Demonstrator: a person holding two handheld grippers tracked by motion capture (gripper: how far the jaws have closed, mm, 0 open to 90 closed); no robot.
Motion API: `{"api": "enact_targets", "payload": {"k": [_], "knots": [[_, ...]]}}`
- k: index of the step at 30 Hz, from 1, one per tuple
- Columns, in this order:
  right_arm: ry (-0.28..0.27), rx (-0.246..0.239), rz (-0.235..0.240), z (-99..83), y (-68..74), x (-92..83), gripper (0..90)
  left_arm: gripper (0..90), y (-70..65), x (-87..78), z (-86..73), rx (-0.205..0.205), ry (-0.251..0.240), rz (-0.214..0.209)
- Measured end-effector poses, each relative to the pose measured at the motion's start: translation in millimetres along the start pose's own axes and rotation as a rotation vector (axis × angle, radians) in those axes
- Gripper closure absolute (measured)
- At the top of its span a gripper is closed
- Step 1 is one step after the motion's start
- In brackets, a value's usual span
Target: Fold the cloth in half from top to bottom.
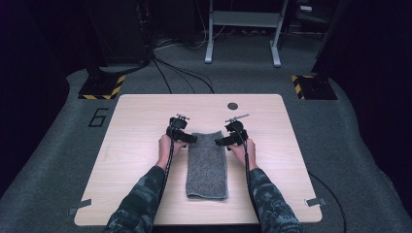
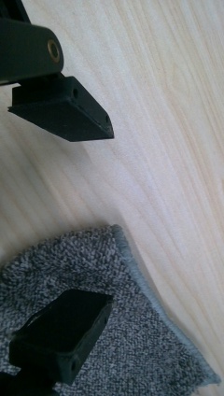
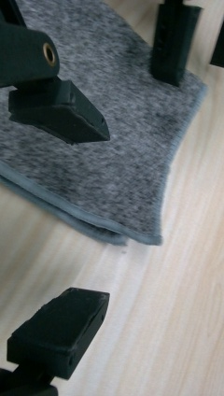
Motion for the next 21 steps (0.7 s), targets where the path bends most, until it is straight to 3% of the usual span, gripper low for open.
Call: {"api": "enact_targets", "payload": {"k": [8,14,17,21], "knots": [[0.002,0.032,-0.038,12.3,-6.9,12.9,37.4,33.5,-0.7,6.4,0.7,-0.003,0.007,-0.05],[0.025,0.028,-0.053,14.7,-8.2,17.6,51.0,44.2,-2.9,6.8,1.5,0.028,0.002,-0.031],[0.022,0.021,-0.061,14.9,-6.7,18.8,58.1,50.5,-4.5,7.0,2.1,0.043,0.006,0.004],[0.028,-0.014,-0.077,15.4,-1.9,20.5,70.1,59.8,-7.4,7.6,2.1,0.052,-0.005,0.004]]}}
Point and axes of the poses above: each handheld gripper's, and its own axes: x roughly forward along the jaws, z roughly out of its top, y roughly to its left, the point moved 2 cm from there along x, roughly forward along the jaws, and after that the axes turned 4 degrees about x, right-handed, at the moved point
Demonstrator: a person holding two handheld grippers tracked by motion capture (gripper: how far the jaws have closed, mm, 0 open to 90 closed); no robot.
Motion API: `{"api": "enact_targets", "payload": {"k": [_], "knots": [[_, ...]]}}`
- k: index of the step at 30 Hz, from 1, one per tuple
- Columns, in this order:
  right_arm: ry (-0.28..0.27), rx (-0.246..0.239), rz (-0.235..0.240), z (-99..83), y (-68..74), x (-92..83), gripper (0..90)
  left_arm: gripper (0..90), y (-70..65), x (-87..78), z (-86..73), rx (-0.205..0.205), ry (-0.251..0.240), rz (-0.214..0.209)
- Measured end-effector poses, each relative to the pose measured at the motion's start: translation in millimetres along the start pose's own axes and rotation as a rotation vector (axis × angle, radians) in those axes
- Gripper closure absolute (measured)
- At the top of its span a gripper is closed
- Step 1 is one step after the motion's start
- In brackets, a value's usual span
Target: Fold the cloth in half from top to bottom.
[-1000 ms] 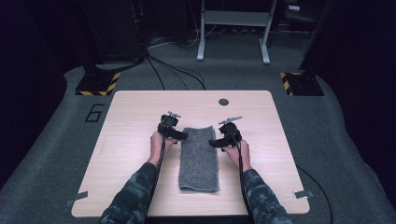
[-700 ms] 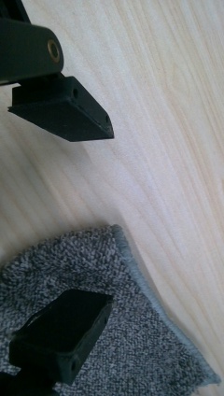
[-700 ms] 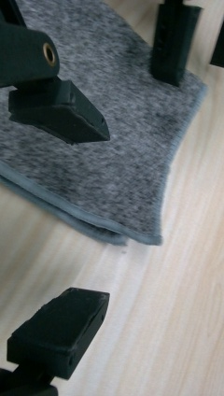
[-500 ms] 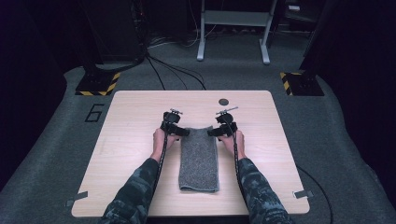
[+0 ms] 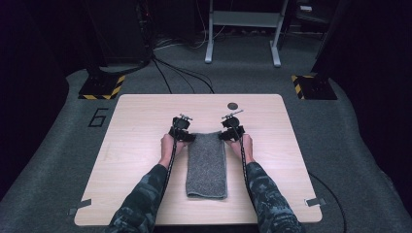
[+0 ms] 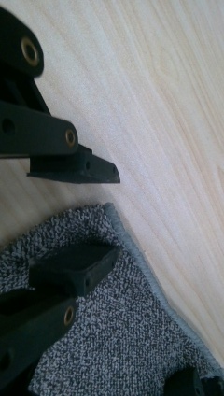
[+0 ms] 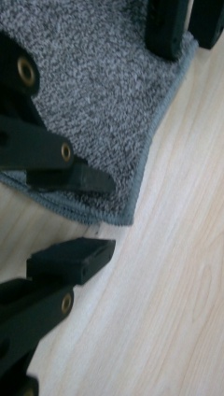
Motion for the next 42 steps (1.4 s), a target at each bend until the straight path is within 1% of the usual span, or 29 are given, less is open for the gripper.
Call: {"api": "enact_targets", "payload": {"k": [2,3,4,5,6,8,9,11,12,14,15,16,19,21,23,24,26,27,30,31,33,34,35,37,38,39,40,42], "knots": [[-0.004,-0.013,-0.001,-1.0,2.6,0.5,76.0,67.2,-1.5,0.2,0.4,0.005,-0.001,0.001],[-0.01,-0.019,-0.002,-1.3,3.7,0.8,78.4,70.6,-2.0,0.3,0.6,0.009,-0.001,-0.004],[-0.004,-0.018,0.005,-1.3,4.1,0.7,81.8,74.2,-1.7,0.1,0.4,0.009,0.0,-0.011],[-0.001,-0.018,0.016,-1.2,4.3,0.8,83.5,77.5,-1.5,-0.2,0.1,0.003,0.003,-0.02],[0.0,-0.016,0.02,-1.3,4.3,0.9,84.5,80.8,-1.2,0.1,-0.3,-0.003,-0.004,-0.025],[-0.002,-0.007,0.028,-1.4,4.1,1.0,85.5,85.1,0.1,-0.1,-1.3,-0.017,-0.007,-0.048],[-0.005,-0.003,0.028,-1.7,3.4,1.0,85.9,86.2,0.3,0.1,-1.6,-0.019,-0.014,-0.05],[-0.006,0.007,0.035,-2.1,3.2,0.8,86.3,87.1,-0.1,0.0,-1.9,-0.024,-0.015,-0.051],[-0.007,0.005,0.033,-2.6,3.6,0.5,86.4,87.4,0.1,-0.4,-1.9,-0.013,-0.015,-0.048],[-0.016,0.002,0.026,-3.5,4.0,0.0,86.5,87.6,-0.5,-1.7,-2.1,-0.019,-0.018,-0.048],[-0.019,0.002,0.032,-4.0,4.3,-0.6,86.5,87.7,-0.2,-2.7,-2.3,-0.016,-0.019,-0.053],[-0.017,-0.001,0.032,-4.3,4.3,-1.3,86.5,87.7,-0.8,-4.3,-2.1,-0.02,-0.027,-0.054],[-0.032,-0.005,0.028,-4.6,4.8,-5.3,86.6,87.7,-1.3,-10.6,0.4,-0.006,-0.049,-0.05],[-0.052,-0.015,0.03,-3.1,5.6,-9.2,86.6,87.7,-1.1,-14.9,2.1,0.0,-0.06,-0.046],[-0.063,-0.025,0.021,-1.8,6.7,-12.8,86.6,87.7,-0.6,-19.3,3.7,0.004,-0.069,-0.047],[-0.072,-0.03,0.028,-0.6,7.8,-15.8,86.6,87.7,-0.6,-20.8,4.5,0.005,-0.078,-0.043],[-0.086,-0.042,0.024,1.5,9.5,-21.0,86.6,87.7,-0.4,-26.5,7.7,0.001,-0.097,-0.041],[-0.093,-0.051,0.018,2.6,10.3,-23.2,86.6,87.7,0.1,-29.4,9.1,0.013,-0.103,-0.038],[-0.107,-0.059,0.018,6.9,12.2,-29.8,86.6,87.6,1.0,-36.3,13.8,0.022,-0.116,-0.034],[-0.11,-0.056,0.015,8.6,13.1,-32.8,86.5,87.7,0.8,-38.7,15.0,0.018,-0.126,-0.032],[-0.128,-0.069,0.011,12.3,13.5,-37.4,86.6,87.7,1.5,-44.2,17.9,0.026,-0.138,-0.031],[-0.135,-0.068,0.013,14.2,14.5,-41.4,86.6,87.7,1.3,-45.9,19.0,0.02,-0.148,-0.029],[-0.142,-0.075,0.014,15.6,14.8,-43.4,86.6,87.6,1.8,-48.8,20.6,0.028,-0.149,-0.031],[-0.155,-0.084,0.013,18.8,16.1,-50.0,86.6,87.6,1.1,-54.8,24.2,0.033,-0.167,-0.021],[-0.164,-0.085,0.015,20.2,16.3,-52.7,86.6,87.7,1.3,-57.0,25.1,0.039,-0.161,-0.023],[-0.17,-0.08,0.014,21.1,17.2,-54.8,86.6,87.6,1.0,-58.8,26.5,0.038,-0.173,-0.024],[-0.179,-0.086,0.012,22.4,17.0,-57.5,86.6,87.7,0.9,-61.0,27.8,0.041,-0.18,-0.023],[-0.196,-0.085,0.016,24.4,17.3,-63.4,86.5,87.6,0.5,-65.5,30.6,0.035,-0.201,-0.024]]}}
Point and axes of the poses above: each handheld gripper's, and its own axes: x roughly forward along the jaws, z roughly out of its top, y roughly to its left, the point moved 2 cm from there along x, roughly forward along the jaws, and after that the axes turned 4 degrees about x, right-handed, at the moved point
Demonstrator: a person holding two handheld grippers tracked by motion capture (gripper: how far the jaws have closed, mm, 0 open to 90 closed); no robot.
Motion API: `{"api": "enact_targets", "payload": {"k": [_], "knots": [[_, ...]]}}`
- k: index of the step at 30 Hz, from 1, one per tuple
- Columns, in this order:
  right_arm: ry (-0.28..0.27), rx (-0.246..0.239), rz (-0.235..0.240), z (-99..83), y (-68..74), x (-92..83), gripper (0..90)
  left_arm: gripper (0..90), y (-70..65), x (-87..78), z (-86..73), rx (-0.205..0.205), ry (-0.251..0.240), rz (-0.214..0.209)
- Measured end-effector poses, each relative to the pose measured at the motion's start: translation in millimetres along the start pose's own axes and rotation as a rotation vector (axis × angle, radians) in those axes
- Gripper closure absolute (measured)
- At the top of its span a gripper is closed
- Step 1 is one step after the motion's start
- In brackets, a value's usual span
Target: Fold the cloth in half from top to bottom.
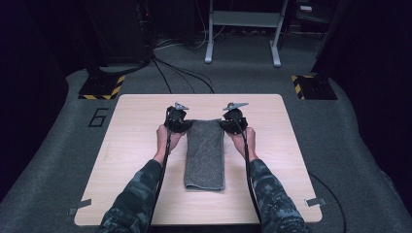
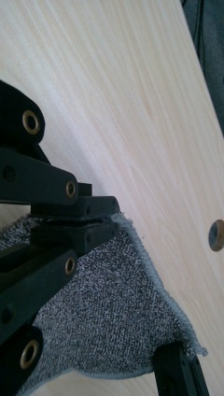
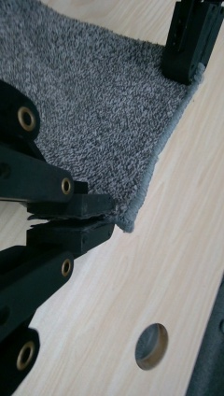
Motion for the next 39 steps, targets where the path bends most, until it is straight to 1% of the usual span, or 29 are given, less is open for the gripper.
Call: {"api": "enact_targets", "payload": {"k": [3,4,5,6,7,10,11,14,15,16,17,18,20,22,25,27,28,29,30,32,36,37,39], "knots": [[-0.012,-0.009,-0.004,3.4,1.1,-5.5,86.6,87.6,-0.5,-5.4,4.0,0.003,-0.016,0.002],[-0.017,-0.016,-0.003,5.0,1.1,-7.5,86.6,87.6,-0.4,-7.0,5.2,0.006,-0.014,-0.001],[-0.018,-0.008,-0.007,6.1,1.9,-8.7,86.6,87.6,-0.9,-8.7,6.8,0.003,-0.023,0.001],[-0.031,-0.019,-0.009,7.6,1.7,-11.1,86.6,87.6,-1.4,-9.4,7.8,0.009,-0.027,0.003],[-0.03,-0.009,-0.007,8.4,2.3,-12.6,86.6,87.6,-1.8,-10.5,8.9,0.015,-0.026,0.004],[-0.044,-0.024,-0.013,11.7,1.4,-16.0,86.6,87.6,-2.2,-13.2,10.1,0.013,-0.042,0.0],[-0.039,-0.01,-0.014,12.1,2.4,-17.3,86.6,87.6,-2.2,-14.6,10.2,0.015,-0.042,-0.002],[-0.051,-0.04,-0.012,12.9,2.0,-19.9,86.6,87.5,-3.3,-17.4,10.6,0.013,-0.058,0.0],[-0.054,-0.025,-0.014,12.8,3.6,-20.6,86.5,87.6,-3.7,-19.2,10.2,0.023,-0.056,0.001],[-0.058,-0.037,-0.008,12.2,3.3,-21.9,86.5,87.6,-5.2,-20.6,9.6,0.009,-0.067,-0.002],[-0.06,-0.046,-0.003,11.3,3.3,-23.2,86.5,87.5,-6.0,-22.5,8.6,0.015,-0.067,-0.006],[-0.061,-0.035,-0.002,9.9,5.2,-25.0,86.5,87.5,-7.4,-24.2,7.3,0.021,-0.067,-0.006],[-0.063,-0.06,0.006,6.8,6.9,-29.0,86.5,87.5,-10.0,-27.8,4.0,0.031,-0.063,-0.014],[-0.063,-0.065,0.016,1.7,10.6,-34.6,86.4,87.4,-12.0,-31.1,0.2,0.041,-0.066,-0.022],[-0.07,-0.075,0.037,-5.0,15.4,-41.4,86.3,87.4,-14.2,-35.4,-6.6,0.045,-0.066,-0.033],[-0.071,-0.087,0.046,-9.6,20.1,-45.3,86.3,87.5,-16.1,-37.5,-11.1,0.044,-0.069,-0.034],[-0.07,-0.09,0.047,-12.4,23.2,-47.6,86.3,87.4,-16.7,-38.7,-13.7,0.043,-0.071,-0.042],[-0.07,-0.095,0.049,-15.1,26.2,-49.4,86.3,87.4,-17.6,-40.9,-17.3,0.048,-0.066,-0.044],[-0.071,-0.115,0.056,-18.4,28.8,-51.7,86.3,87.4,-18.2,-41.9,-19.5,0.052,-0.067,-0.049],[-0.068,-0.114,0.064,-23.1,33.3,-55.2,86.3,87.4,-20.5,-44.7,-25.1,0.048,-0.07,-0.06],[-0.069,-0.138,0.079,-34.1,41.7,-61.9,86.2,87.3,-26.7,-52.0,-36.1,0.065,-0.071,-0.071],[-0.067,-0.144,0.079,-36.8,43.0,-62.8,86.1,87.2,-29.1,-53.6,-39.2,0.062,-0.075,-0.078],[-0.063,-0.141,0.083,-44.5,46.2,-64.6,86.0,86.9,-31.7,-56.1,-44.2,0.07,-0.071,-0.088]]}}
Point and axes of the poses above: each handheld gripper's, and its own axes: x roughly forward along the jaws, z roughly out of its top, y roughly to its left, the point moved 2 cm from there along x, roughly forward along the jaws, and after that the axes turned 4 degrees about x, right-handed, at the moved point
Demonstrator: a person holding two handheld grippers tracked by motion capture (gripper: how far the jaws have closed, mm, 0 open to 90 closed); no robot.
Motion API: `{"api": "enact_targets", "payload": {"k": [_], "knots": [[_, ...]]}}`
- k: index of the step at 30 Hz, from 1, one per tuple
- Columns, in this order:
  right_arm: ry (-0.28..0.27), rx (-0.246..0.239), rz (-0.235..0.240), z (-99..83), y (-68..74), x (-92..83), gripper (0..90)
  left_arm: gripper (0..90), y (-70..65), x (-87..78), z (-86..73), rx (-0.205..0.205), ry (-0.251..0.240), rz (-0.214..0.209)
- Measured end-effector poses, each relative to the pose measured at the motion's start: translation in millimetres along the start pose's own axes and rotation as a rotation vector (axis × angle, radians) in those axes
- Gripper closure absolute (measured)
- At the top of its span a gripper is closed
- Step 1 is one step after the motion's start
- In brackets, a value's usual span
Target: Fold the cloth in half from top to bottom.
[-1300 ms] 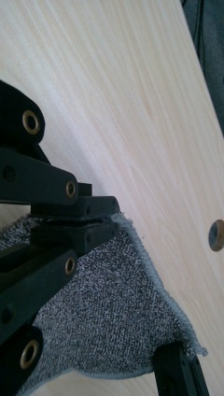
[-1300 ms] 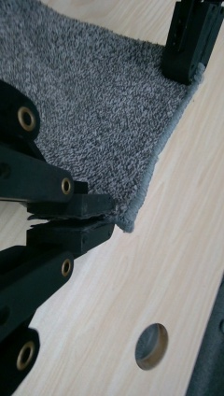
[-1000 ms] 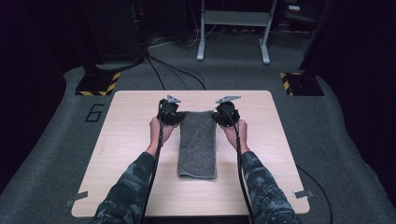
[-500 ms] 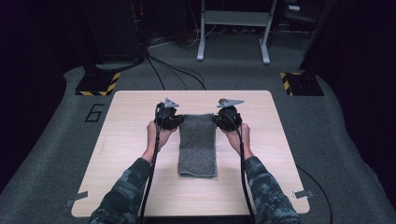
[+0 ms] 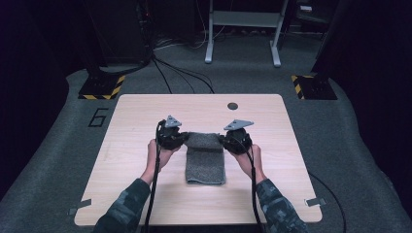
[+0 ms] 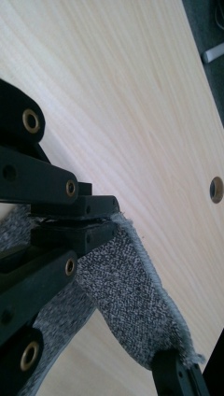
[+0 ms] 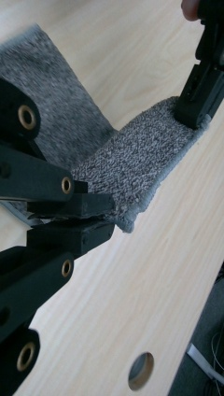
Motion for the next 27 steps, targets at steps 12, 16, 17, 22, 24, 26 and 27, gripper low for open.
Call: {"api": "enact_targets", "payload": {"k": [12,16,17,22,24,26,27], "knots": [[0.034,0.032,0.029,-44.1,7.1,-0.8,85.2,85.8,-25.8,2.0,-36.0,-0.012,0.04,-0.069],[0.053,0.03,0.053,-54.1,10.9,-6.2,81.3,82.1,-32.8,1.5,-49.7,-0.028,0.052,-0.094],[0.062,0.022,0.056,-56.6,12.9,-7.9,80.0,77.8,-33.3,0.9,-52.3,-0.04,0.054,-0.111],[0.07,0.026,0.112,-72.6,15.9,-24.2,57.4,35.9,-39.7,-10.5,-68.4,-0.093,0.086,-0.155],[0.05,0.047,0.131,-73.8,13.5,-29.9,51.6,30.0,-40.0,-19.6,-69.8,-0.111,0.069,-0.145],[0.032,0.085,0.126,-72.7,8.9,-33.7,42.2,27.7,-37.8,-26.7,-68.5,-0.11,0.056,-0.124],[0.03,0.093,0.12,-71.5,7.0,-33.3,39.3,27.2,-36.9,-27.7,-67.7,-0.118,0.053,-0.104]]}}
Point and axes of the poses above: each handheld gripper's, and its own axes: x roughly forward along the jaws, z roughly out of its top, y roughly to its left, the point moved 2 cm from there along x, roughly forward along the jaws, and after that the axes turned 4 degrees about x, right-handed, at the moved point
